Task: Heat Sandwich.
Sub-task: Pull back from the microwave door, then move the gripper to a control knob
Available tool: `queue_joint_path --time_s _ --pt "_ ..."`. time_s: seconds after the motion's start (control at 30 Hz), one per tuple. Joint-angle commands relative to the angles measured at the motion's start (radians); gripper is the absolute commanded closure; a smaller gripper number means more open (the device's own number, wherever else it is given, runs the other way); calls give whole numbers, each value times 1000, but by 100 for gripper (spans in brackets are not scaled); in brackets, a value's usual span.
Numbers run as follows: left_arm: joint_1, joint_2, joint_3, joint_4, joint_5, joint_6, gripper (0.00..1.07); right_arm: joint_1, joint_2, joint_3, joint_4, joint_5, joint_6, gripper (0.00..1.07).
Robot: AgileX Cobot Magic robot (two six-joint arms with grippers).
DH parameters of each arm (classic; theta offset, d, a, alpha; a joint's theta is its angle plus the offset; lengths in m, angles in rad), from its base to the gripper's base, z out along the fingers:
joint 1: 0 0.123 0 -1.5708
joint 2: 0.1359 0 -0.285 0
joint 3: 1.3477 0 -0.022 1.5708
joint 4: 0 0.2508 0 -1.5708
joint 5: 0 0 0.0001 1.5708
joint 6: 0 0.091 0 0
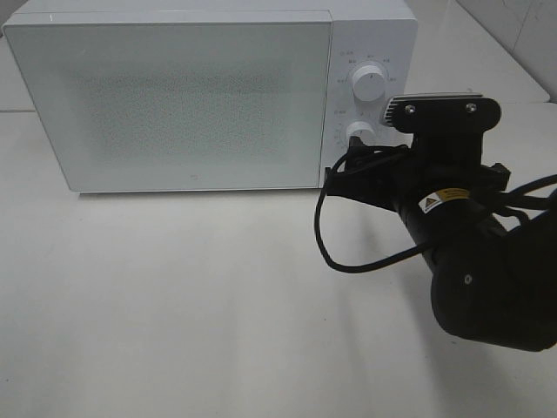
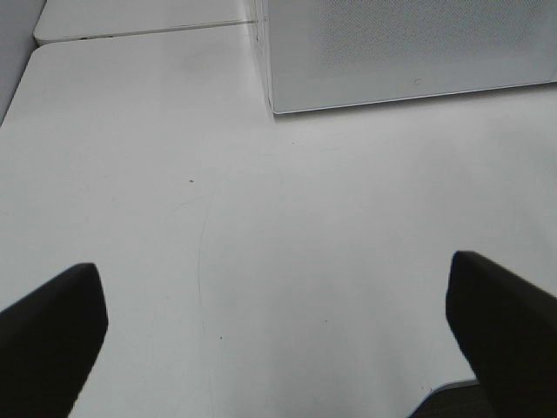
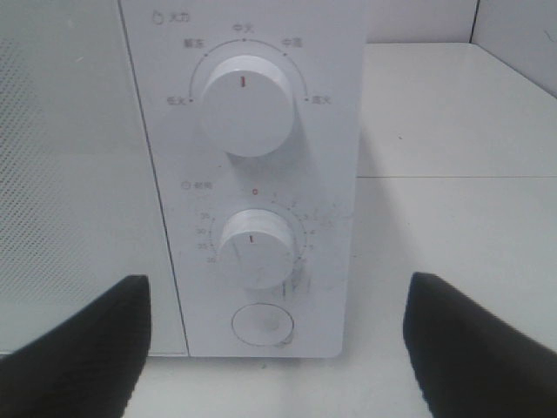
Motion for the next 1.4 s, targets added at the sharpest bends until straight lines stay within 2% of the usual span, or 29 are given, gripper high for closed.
queue_joint_path --time_s 0.03,0.23,0.63,1.4 --pt "3 -23 2 -7 -12 -8 7 3 29 -36 -20 -86 13 31" --pt "3 -23 2 -7 -12 -8 7 -6 60 -81 -25 -63 15 31" --pt "3 -23 2 -7 -12 -8 7 -105 139 -143 -111 -49 72 31" --pt "3 -23 2 -7 -12 -8 7 -153 285 -286 -158 -7 95 31"
